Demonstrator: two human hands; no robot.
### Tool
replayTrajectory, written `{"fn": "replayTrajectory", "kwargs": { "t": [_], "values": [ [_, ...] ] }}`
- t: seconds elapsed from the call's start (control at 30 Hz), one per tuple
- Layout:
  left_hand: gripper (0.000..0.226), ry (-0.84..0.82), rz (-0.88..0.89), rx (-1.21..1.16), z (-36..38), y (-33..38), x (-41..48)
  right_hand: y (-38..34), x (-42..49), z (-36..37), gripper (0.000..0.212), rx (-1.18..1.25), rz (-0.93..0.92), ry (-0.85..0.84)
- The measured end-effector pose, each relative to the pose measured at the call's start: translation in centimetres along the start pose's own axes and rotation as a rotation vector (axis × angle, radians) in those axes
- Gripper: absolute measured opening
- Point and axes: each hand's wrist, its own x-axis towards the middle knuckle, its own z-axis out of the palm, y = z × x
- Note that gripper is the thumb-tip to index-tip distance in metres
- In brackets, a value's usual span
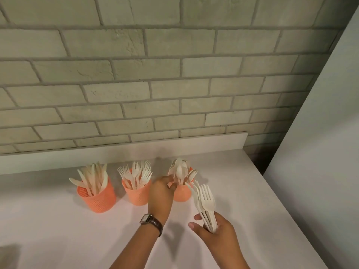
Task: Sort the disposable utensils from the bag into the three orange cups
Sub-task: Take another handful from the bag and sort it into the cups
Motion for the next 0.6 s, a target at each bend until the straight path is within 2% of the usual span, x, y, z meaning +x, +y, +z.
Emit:
{"fn": "replayTrajectory", "kwargs": {
  "t": [0.17, 0.3, 0.4, 0.47, 0.6],
  "values": [
    [0.021, 0.008, -0.063, -0.251, -3.1, 0.9, -3.0, -0.3, -0.3, 0.0, 0.013, -0.106, -0.128, 0.032],
    [0.020, 0.016, -0.205, -0.521, -6.1, 1.7, -7.4, -1.0, -0.7, 0.4, 0.015, -0.150, -0.185, -0.025],
    [0.024, -0.037, -0.287, -0.593, -7.5, 1.9, -9.8, -1.9, -1.3, 1.0, 0.033, 0.098, -0.137, -0.133],
    [0.029, -0.033, -0.301, -0.613, -8.3, 1.6, -11.0, -2.6, -1.7, 1.4, 0.037, 0.307, -0.056, -0.193],
    [0.035, -0.018, -0.375, -0.592, -9.2, 0.9, -12.8, -3.0, -2.1, 2.1, 0.048, 0.498, 0.065, -0.237]
  ]
}}
